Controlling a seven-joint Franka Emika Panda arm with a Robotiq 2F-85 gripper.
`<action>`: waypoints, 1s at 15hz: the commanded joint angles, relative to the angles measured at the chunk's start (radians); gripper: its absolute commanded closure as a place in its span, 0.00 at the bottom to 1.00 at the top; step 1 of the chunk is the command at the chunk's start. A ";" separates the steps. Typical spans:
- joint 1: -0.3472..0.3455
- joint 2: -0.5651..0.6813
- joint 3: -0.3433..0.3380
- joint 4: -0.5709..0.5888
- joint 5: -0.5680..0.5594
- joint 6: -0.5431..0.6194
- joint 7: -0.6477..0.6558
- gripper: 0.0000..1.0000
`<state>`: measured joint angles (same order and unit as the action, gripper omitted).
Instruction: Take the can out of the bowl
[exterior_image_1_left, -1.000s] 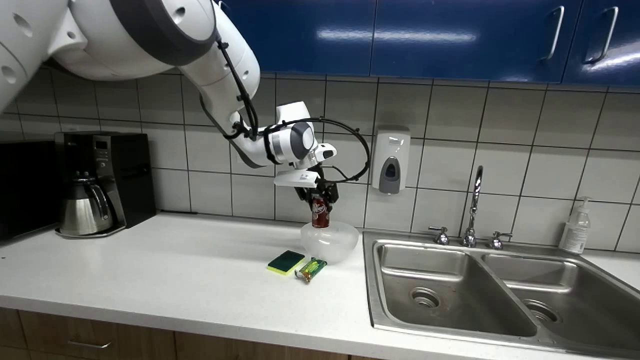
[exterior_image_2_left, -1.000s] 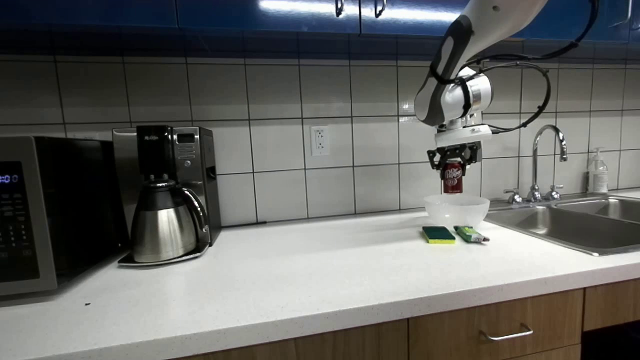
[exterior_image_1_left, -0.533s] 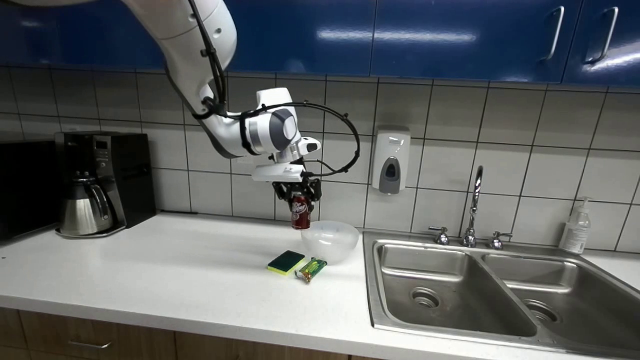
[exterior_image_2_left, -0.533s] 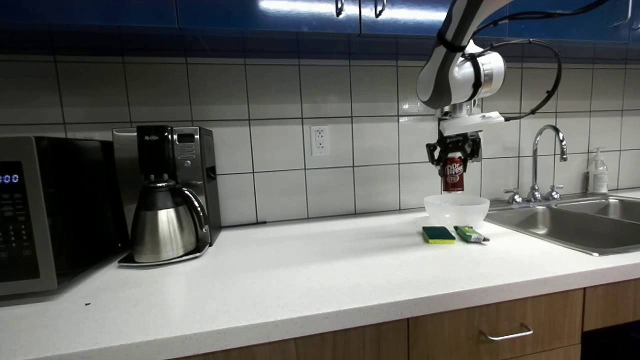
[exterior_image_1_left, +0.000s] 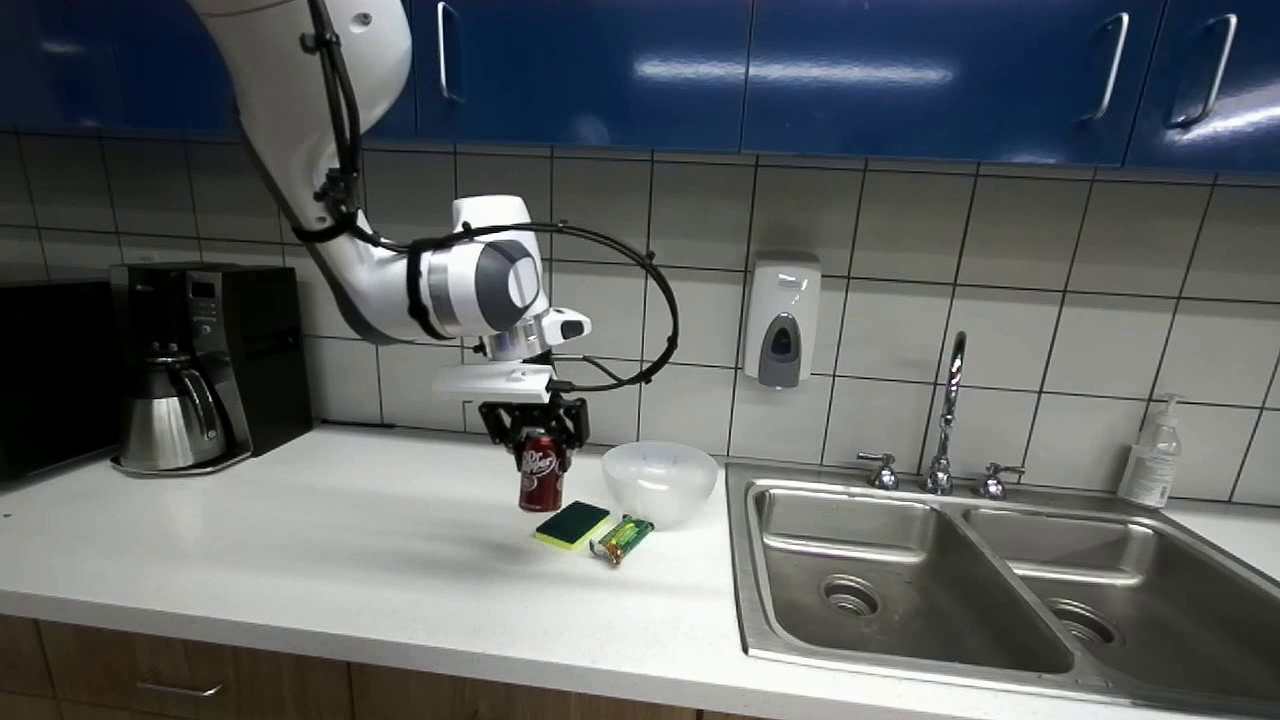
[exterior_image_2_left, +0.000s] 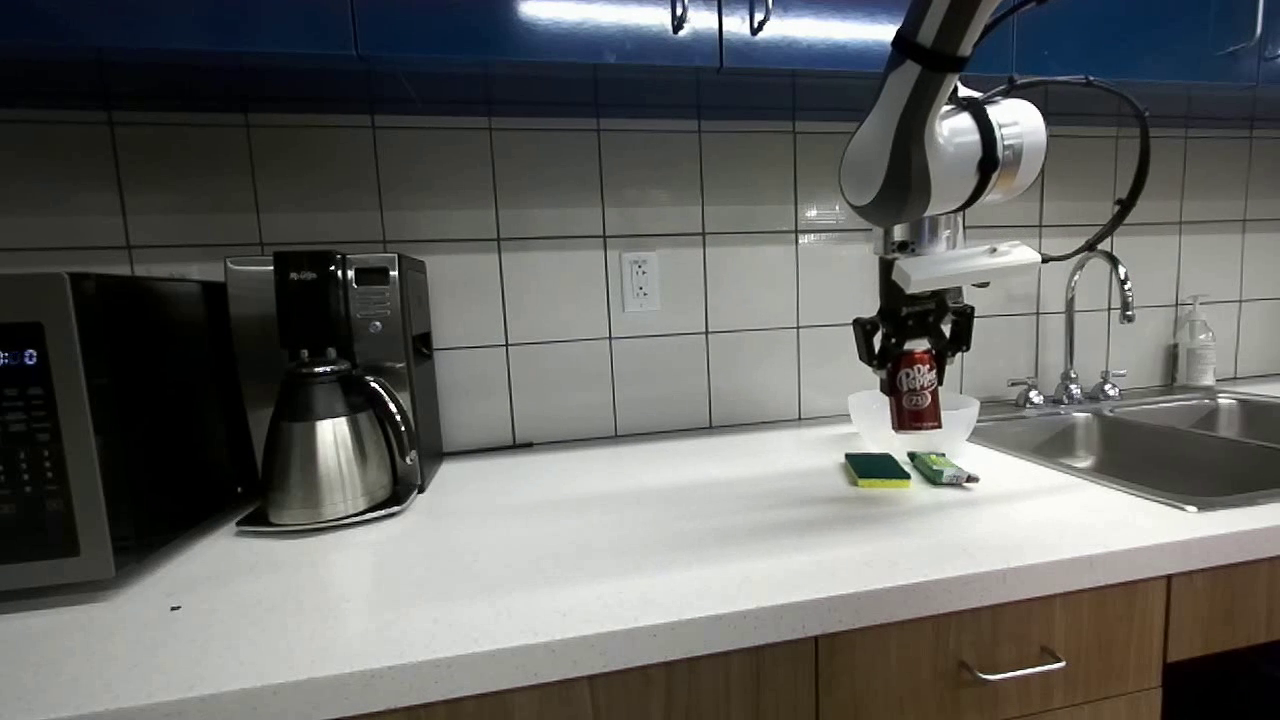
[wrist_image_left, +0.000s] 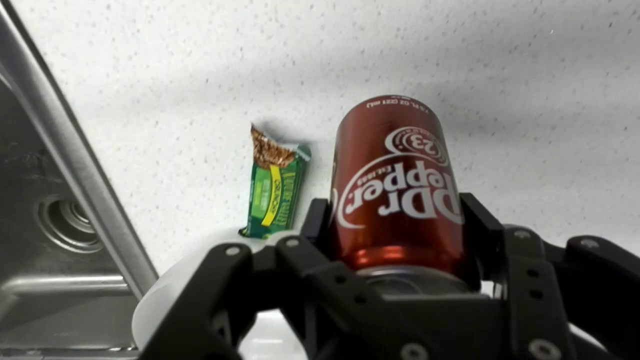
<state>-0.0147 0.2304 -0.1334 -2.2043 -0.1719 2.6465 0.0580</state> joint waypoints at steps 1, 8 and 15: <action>0.012 -0.071 0.010 -0.145 -0.044 0.074 0.019 0.60; 0.056 -0.036 -0.061 -0.247 -0.220 0.267 0.120 0.60; 0.113 0.013 -0.144 -0.253 -0.323 0.356 0.227 0.60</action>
<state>0.0645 0.2343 -0.2369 -2.4534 -0.4422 2.9584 0.2191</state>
